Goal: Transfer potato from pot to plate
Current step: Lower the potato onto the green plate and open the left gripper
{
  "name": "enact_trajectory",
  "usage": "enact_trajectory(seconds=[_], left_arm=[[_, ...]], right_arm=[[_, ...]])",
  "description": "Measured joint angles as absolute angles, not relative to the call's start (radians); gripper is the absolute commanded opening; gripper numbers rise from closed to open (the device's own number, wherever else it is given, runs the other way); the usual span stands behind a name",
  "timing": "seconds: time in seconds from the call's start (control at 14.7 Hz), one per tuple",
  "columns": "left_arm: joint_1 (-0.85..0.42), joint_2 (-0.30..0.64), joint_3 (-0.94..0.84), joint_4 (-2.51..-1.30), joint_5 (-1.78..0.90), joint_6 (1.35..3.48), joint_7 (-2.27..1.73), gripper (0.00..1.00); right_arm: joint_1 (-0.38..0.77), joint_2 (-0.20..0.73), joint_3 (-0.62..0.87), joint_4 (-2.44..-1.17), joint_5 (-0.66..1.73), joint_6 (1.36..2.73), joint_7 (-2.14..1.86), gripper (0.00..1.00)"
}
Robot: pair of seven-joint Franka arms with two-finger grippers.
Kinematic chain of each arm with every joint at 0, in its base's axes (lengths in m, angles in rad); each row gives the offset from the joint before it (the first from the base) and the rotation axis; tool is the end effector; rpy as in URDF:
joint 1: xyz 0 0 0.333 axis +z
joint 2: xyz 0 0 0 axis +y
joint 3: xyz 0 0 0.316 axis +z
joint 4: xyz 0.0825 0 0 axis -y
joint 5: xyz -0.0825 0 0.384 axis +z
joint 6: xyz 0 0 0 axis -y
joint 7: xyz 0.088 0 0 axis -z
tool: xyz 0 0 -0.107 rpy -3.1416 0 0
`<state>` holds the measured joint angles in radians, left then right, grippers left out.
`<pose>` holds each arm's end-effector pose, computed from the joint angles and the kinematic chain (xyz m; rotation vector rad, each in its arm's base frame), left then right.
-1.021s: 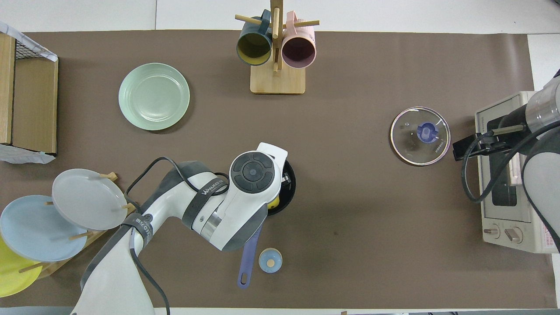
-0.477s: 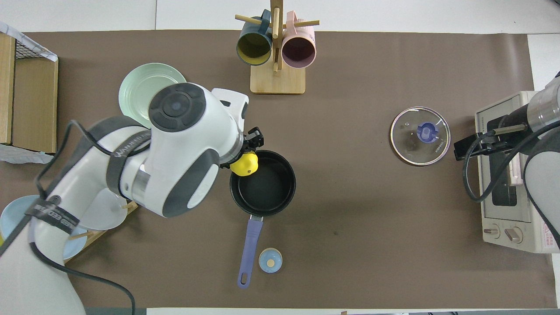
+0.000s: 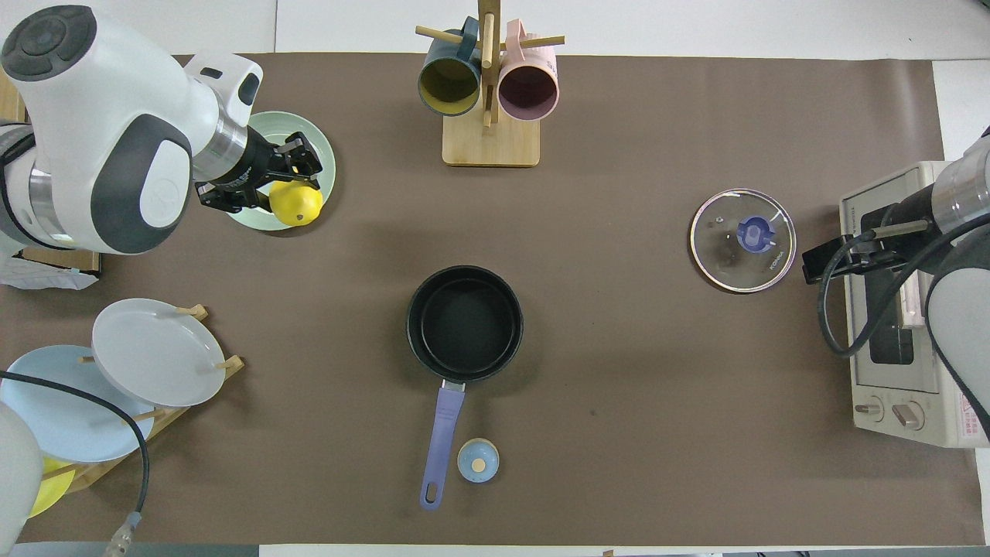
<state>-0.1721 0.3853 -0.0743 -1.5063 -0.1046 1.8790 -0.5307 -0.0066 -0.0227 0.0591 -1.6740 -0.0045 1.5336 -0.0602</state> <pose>0.6518 -0.1650 0.4451 2.9877 0.4851 -0.0896 0.5388 0.0281 0.5855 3.1258 0.1763 -0.1846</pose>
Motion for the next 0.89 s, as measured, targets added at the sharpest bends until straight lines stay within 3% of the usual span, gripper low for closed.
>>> enact_trajectory(seconds=[0.27, 0.41, 0.54, 0.68, 0.75, 0.82, 0.89], left_arm=[[-0.113, 0.549, -0.074, -1.438, -0.054, 2.005, -0.388, 0.0], [-0.102, 0.578, -0.075, -1.445, -0.051, 2.059, -0.347, 0.0], [-0.104, 0.585, -0.08, -1.464, -0.047, 2.086, -0.338, 0.09], [-0.108, 0.585, -0.084, -1.479, -0.044, 2.092, -0.337, 0.49], [-0.109, 0.584, -0.084, -1.485, -0.043, 2.092, -0.334, 0.79], [-0.109, 0.583, -0.084, -1.486, -0.042, 2.093, -0.33, 1.0], [-0.109, 0.582, -0.084, -1.486, -0.036, 2.092, -0.326, 1.0]], right_arm=[[-0.007, -0.023, 0.059, -1.674, -0.005, 1.534, -0.06, 1.0], [-0.007, -0.023, 0.059, -1.674, -0.005, 1.534, -0.06, 1.0], [-0.007, -0.023, 0.059, -1.674, -0.005, 1.534, -0.06, 1.0], [-0.007, -0.023, 0.059, -1.674, -0.005, 1.534, -0.06, 1.0], [-0.007, -0.023, 0.059, -1.674, -0.005, 1.534, -0.06, 1.0], [-0.007, -0.023, 0.059, -1.674, -0.005, 1.534, -0.06, 1.0], [-0.007, -0.023, 0.059, -1.674, -0.005, 1.534, -0.06, 1.0]])
